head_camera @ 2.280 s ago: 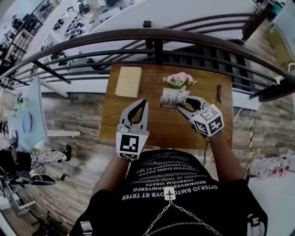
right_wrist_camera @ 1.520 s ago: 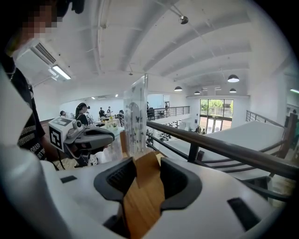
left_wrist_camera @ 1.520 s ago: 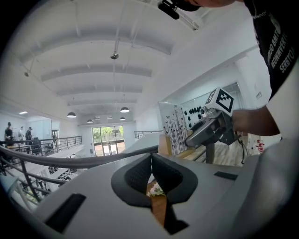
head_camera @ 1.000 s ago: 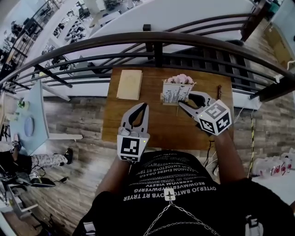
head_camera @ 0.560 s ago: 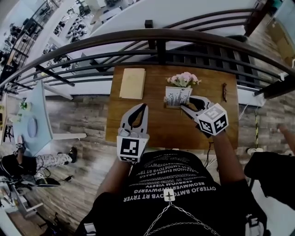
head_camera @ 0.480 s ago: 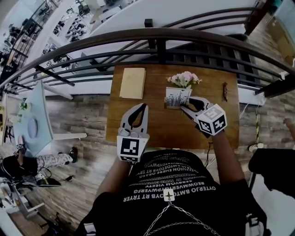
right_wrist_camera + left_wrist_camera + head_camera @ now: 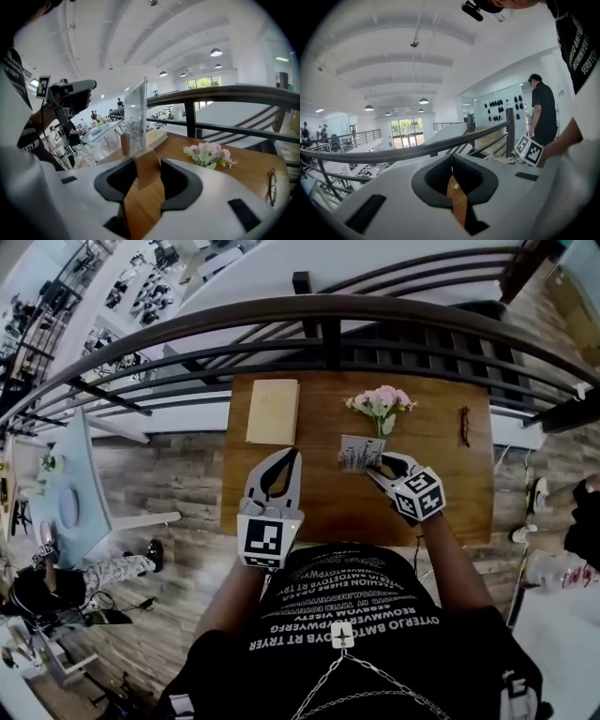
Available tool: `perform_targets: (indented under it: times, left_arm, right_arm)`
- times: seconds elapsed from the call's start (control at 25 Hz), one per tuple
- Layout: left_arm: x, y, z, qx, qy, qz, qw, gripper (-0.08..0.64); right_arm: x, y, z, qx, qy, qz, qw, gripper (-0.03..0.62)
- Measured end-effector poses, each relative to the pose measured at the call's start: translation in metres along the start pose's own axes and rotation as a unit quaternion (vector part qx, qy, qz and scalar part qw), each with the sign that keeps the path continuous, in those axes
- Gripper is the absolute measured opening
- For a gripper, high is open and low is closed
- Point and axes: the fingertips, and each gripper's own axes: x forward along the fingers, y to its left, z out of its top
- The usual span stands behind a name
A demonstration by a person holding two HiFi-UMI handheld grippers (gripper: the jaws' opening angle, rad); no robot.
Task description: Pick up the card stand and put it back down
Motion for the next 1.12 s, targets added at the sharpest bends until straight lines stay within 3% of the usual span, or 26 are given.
perform_targets:
  times: [0.52, 0.8, 1.12]
  left_arm:
    - [0.013, 0.022, -0.024, -0.010, 0.023, -0.005, 0.9997, 0.028]
    - [0.012, 0.032, -0.039, -0.022, 0.034, 0.000, 0.9992, 0.029]
    - [0.010, 0.033, -0.044, -0.028, 0.029, -0.004, 0.9992, 0.028]
  right_arm:
    - [0.074, -0.026, -0.090, 0.032, 0.073, -0.033, 0.996, 0.172]
    - [0.095, -0.038, -0.128, 0.013, 0.109, -0.055, 0.992, 0.173]
    - [0.103, -0.039, -0.147, -0.062, 0.110, -0.040, 0.991, 0.179]
